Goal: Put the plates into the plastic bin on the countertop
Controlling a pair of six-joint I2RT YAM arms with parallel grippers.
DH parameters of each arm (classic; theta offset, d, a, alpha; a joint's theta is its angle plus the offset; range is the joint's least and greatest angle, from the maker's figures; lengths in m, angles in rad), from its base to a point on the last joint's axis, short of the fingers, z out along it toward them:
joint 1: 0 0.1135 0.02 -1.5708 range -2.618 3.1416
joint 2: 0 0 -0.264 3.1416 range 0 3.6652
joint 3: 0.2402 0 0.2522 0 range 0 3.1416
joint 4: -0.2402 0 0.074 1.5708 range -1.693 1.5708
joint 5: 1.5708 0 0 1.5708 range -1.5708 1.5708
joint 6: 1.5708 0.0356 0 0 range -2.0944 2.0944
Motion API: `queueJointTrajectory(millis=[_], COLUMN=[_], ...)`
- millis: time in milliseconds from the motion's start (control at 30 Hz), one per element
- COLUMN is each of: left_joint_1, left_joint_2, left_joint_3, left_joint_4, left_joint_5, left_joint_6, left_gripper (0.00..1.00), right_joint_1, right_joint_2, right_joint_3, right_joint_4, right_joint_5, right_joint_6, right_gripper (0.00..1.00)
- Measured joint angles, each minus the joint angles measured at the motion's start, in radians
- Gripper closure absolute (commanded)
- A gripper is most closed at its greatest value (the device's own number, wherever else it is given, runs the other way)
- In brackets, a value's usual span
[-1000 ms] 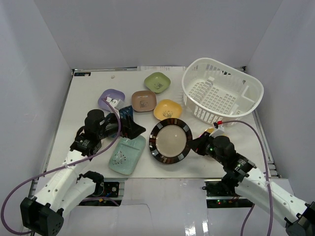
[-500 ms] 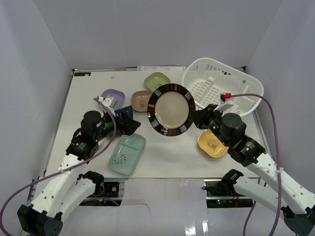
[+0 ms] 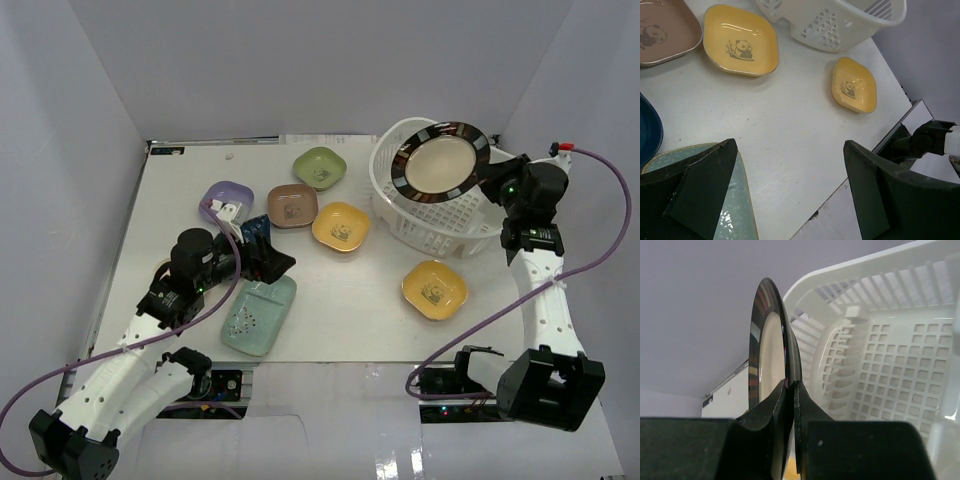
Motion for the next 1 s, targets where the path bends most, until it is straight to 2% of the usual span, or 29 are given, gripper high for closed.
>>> queueJointTrajectory(millis=[133,267,767,800,1000], left_joint_1=[-0.019,-0.033,-0.043,-0.043,-0.043], left_joint_2=[0.000,0.000,0.024,0.029,0.041], left_joint_3=[0.000,-0.002,-0.003,-0.003,-0.003], left_joint_4=[0.000,0.000,0.000,0.001,0.001], left_joint_5=[0.003,0.005,0.024,0.026,0.033], left_joint_6=[-0.002,-0.005,-0.008,-0.008,-0.008], left_gripper=[0.02,0.02,0.02,0.02,0.02], right_joint_1=[-0.116,-0.166,-0.174,-0.174,-0.173], right_joint_2=[0.066,0.097,0.296,0.305,0.327], right_joint_3=[0.000,-0.007,-0.109,-0.113,-0.121], right_joint_4=[0.017,0.024,0.061,0.063,0.096], right_joint_5=[-0.069,-0.089,-0.095,-0.096,-0.105], right_joint_6=[0.039,0.034,-0.051,-0.053,-0.070], right_gripper=[0.92,0.92,0.91,0.89,0.54])
